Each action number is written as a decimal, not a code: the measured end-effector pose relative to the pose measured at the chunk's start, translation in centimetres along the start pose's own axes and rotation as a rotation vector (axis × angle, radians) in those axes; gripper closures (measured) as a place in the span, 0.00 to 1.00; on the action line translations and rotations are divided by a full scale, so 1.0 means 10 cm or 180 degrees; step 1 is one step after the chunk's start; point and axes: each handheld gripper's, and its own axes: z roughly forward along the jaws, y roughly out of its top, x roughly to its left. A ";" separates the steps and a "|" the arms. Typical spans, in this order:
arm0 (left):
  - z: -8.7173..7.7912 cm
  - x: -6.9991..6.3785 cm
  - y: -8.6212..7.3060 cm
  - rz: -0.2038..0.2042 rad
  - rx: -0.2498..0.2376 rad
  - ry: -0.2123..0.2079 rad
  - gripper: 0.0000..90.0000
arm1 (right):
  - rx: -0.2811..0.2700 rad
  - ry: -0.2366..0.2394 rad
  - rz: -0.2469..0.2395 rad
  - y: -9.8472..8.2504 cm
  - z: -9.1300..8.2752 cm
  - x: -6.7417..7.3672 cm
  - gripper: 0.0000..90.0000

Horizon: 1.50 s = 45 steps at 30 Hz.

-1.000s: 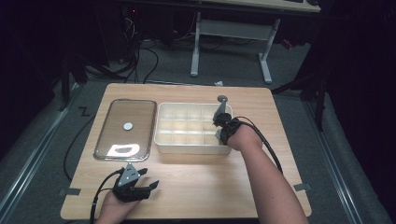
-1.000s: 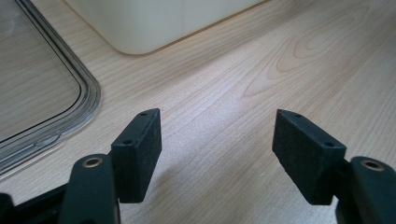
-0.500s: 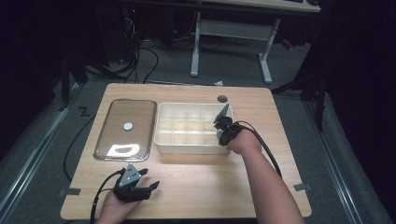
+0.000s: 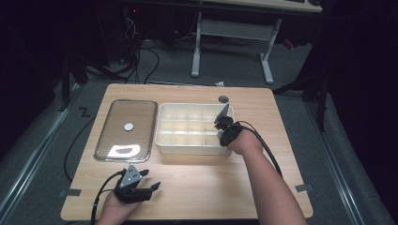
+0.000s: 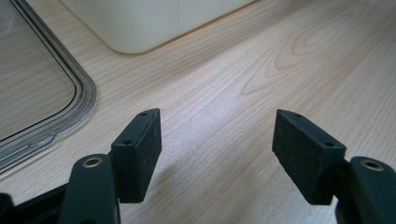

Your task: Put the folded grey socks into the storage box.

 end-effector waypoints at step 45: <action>0.02 0.00 0.00 0.0012 0.0044 -0.0027 0.38 | -0.0023 0.0088 0.0018 -0.12 -0.16 -0.06 0.90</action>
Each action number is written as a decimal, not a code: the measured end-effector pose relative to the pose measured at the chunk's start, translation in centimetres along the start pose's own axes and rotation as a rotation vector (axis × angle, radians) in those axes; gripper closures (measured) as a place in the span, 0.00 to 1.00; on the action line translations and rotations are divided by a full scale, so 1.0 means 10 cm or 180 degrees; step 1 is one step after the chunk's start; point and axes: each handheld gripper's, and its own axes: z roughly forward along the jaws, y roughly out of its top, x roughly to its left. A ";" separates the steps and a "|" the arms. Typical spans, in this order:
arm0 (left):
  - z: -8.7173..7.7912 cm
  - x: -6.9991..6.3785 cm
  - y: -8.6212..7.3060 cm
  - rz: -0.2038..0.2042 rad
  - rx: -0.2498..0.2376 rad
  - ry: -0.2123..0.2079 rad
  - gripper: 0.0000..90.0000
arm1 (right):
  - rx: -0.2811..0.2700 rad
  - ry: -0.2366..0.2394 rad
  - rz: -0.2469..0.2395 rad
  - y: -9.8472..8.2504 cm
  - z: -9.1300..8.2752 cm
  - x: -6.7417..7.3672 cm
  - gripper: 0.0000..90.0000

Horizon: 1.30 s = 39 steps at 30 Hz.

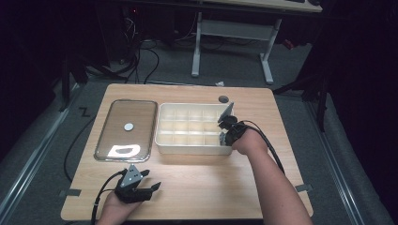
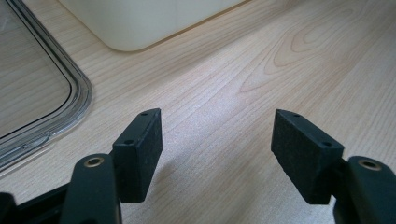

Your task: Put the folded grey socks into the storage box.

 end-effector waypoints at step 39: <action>0.01 0.00 0.00 -0.0013 0.0033 0.0004 0.39 | -0.0160 -0.0170 0.0402 0.24 0.20 0.02 1.00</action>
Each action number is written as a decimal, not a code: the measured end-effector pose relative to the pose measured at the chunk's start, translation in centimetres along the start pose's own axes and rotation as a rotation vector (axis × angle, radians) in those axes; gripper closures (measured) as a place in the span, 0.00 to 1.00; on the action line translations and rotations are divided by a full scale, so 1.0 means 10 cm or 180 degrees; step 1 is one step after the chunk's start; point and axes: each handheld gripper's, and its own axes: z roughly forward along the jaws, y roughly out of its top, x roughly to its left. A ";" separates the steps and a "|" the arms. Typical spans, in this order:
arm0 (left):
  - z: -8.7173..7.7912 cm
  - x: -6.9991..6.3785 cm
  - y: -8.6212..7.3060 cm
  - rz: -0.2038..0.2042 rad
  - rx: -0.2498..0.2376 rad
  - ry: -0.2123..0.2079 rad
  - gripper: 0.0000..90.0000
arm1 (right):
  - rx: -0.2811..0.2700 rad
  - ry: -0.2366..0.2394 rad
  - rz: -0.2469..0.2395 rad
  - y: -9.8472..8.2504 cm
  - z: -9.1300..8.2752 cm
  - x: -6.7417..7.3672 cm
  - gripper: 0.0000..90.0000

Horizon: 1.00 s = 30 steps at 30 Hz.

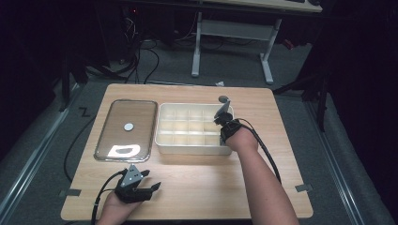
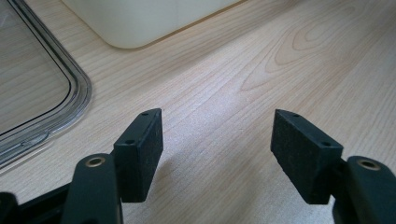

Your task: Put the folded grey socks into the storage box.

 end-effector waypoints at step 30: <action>0.01 0.00 0.01 0.0012 0.0030 -0.0007 0.39 | 0.0011 0.0110 0.0022 0.00 -0.07 -0.07 0.93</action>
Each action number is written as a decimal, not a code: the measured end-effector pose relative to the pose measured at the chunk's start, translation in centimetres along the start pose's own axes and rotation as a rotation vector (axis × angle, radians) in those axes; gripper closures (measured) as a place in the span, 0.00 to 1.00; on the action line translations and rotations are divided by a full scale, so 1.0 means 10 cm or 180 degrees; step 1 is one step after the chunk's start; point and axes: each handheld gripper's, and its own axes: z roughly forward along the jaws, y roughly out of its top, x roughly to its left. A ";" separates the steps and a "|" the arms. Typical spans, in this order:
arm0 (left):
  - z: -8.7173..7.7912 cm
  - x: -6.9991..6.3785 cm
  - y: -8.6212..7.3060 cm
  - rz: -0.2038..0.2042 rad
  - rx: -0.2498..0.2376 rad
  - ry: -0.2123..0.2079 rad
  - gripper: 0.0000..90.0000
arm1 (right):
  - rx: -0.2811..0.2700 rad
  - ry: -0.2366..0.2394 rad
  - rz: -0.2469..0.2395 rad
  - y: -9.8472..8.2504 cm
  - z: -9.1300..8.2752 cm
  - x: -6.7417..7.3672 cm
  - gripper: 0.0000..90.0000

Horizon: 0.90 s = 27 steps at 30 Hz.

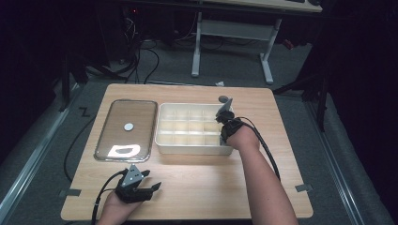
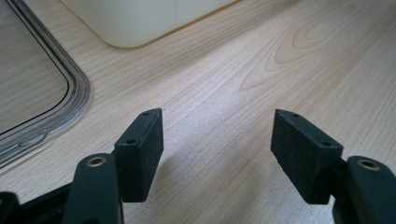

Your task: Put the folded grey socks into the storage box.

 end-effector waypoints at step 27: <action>0.00 0.02 0.00 -0.0035 -0.0008 -0.0003 0.39 | -0.0731 -0.0032 -0.0015 -0.25 -0.50 -0.05 0.71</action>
